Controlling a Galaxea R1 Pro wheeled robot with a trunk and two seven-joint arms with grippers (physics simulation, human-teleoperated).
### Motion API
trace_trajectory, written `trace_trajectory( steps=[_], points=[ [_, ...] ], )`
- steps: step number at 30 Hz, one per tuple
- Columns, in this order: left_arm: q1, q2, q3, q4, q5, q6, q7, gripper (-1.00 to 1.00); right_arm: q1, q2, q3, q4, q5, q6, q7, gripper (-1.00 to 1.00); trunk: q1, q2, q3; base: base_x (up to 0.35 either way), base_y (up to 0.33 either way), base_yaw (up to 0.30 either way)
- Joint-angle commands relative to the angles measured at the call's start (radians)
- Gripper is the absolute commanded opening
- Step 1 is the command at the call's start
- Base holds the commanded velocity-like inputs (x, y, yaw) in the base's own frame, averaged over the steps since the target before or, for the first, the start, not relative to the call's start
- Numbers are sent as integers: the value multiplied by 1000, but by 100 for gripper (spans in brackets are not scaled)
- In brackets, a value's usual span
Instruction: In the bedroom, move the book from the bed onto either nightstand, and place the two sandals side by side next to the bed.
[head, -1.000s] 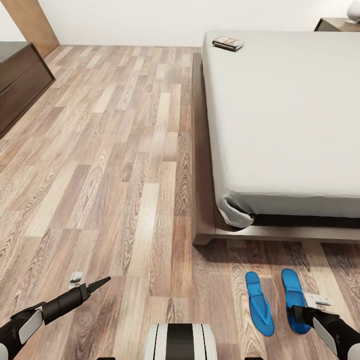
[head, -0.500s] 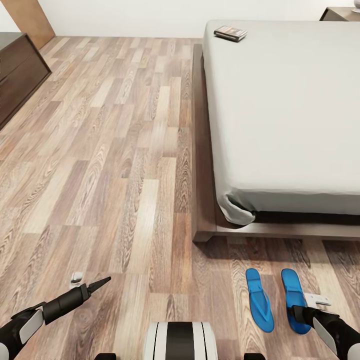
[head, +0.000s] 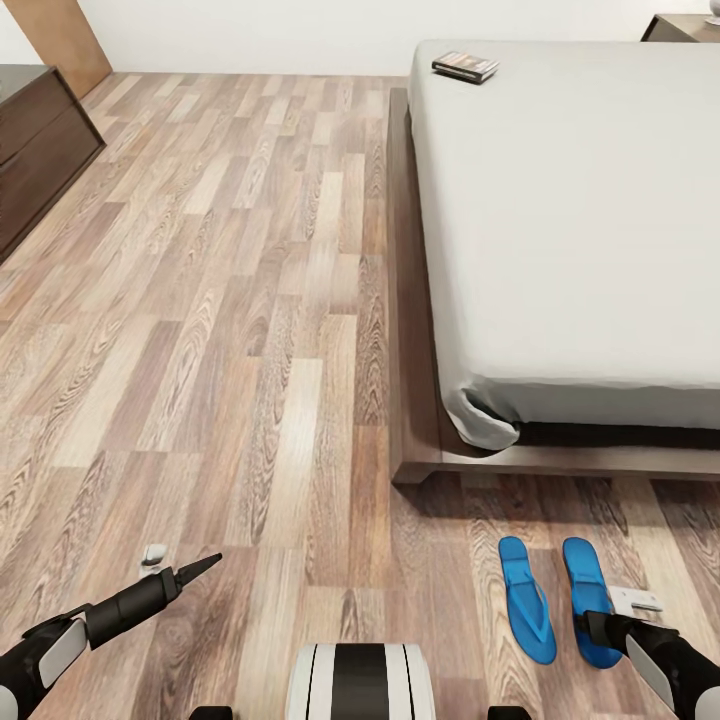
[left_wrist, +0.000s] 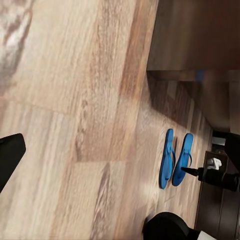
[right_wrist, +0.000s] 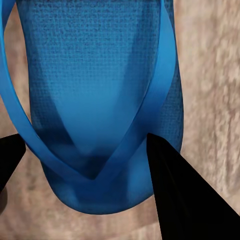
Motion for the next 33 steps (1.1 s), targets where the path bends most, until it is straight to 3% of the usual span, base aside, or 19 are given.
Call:
trace_trajectory(
  steps=[1, 14, 19, 33],
  points=[
    [0, 1, -7, 0, 11, 10, -2, 100, 0, -1, 9, -2, -11, 5, -3, -100, 0, 0, -1, 0, 0, 0],
    [0, 1, -8, 0, 10, 10, -2, 100, 0, -1, 9, -2, -11, 5, -3, -100, 0, 0, -1, 5, 53, 0],
    [0, 1, -9, 0, 10, 10, -2, 100, 0, -1, 9, -2, -12, 5, -3, -100, 2, -1, -20, 0, 0, 0],
    [0, 1, -9, 0, 10, 10, -2, 100, 0, -1, 9, -2, -11, 5, -3, -100, 3, -2, -32, 0, 0, 0]
  ],
)
